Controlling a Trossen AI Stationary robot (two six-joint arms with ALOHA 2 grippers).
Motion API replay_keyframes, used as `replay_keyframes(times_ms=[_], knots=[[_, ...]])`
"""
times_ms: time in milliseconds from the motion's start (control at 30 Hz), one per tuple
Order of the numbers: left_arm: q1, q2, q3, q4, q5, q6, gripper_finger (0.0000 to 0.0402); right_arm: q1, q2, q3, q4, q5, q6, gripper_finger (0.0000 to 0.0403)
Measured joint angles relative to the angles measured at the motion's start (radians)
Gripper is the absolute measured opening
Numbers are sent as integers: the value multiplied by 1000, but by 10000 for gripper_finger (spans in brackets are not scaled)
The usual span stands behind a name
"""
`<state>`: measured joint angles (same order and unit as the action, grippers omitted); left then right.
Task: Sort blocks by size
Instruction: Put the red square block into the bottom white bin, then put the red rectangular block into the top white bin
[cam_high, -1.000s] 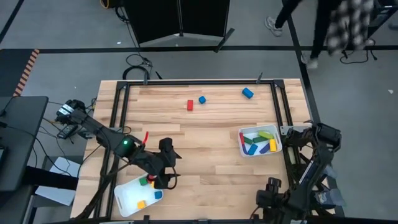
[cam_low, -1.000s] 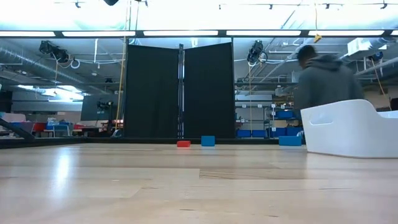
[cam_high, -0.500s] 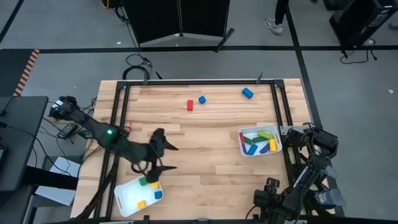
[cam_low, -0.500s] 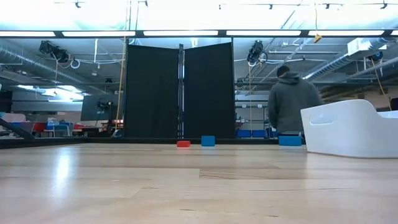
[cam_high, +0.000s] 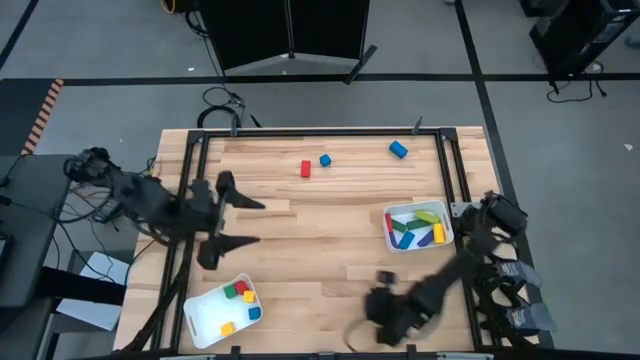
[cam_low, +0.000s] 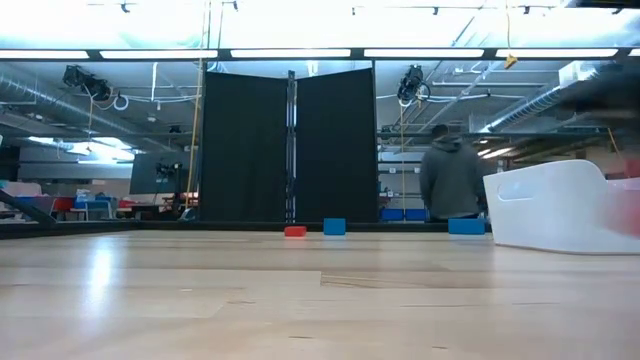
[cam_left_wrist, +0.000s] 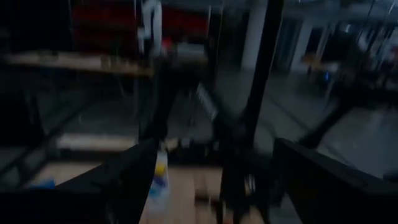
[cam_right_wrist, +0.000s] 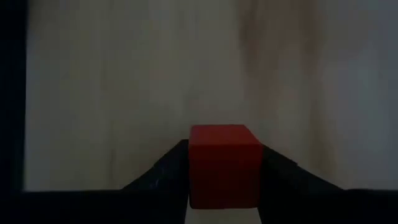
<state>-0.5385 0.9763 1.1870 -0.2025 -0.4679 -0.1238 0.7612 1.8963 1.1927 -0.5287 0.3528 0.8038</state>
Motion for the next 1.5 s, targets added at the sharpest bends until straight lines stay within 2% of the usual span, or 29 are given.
replay_keyframes(times_ms=[133,233,333,400,567,800,1033,1067,1200,1267,1333,1400,1500], knots=[[0,-33,0,84,-25,60,330,-175,0,0,297,9,-375,141],[1,-55,0,95,-47,71,330,-300,0,0,572,-67,-600,141],[1,-72,0,94,-73,70,330,-391,9,3,836,-144,-722,141],[1,-81,0,80,-85,62,330,-423,38,39,938,-187,-760,141],[1,-86,-1,40,-121,39,328,-428,221,260,926,-255,-811,141],[2,-87,-9,43,-147,35,315,-438,473,609,933,-361,-792,141],[2,-87,-9,34,-149,20,301,-443,634,821,906,-406,-724,147],[2,-87,-9,28,-149,20,300,-445,643,830,910,-414,-710,167],[2,-85,-9,6,-164,15,296,-457,645,823,907,-436,-699,284],[2,-82,-9,0,-181,14,296,-464,632,810,908,-427,-701,321],[2,-74,-9,-7,-219,6,296,-470,606,780,926,-422,-712,334],[2,-63,-9,-16,-263,-14,295,-472,562,710,972,-398,-732,329],[15,-37,-9,-75,-312,-76,295,-475,442,499,1095,-325,-774,299]])
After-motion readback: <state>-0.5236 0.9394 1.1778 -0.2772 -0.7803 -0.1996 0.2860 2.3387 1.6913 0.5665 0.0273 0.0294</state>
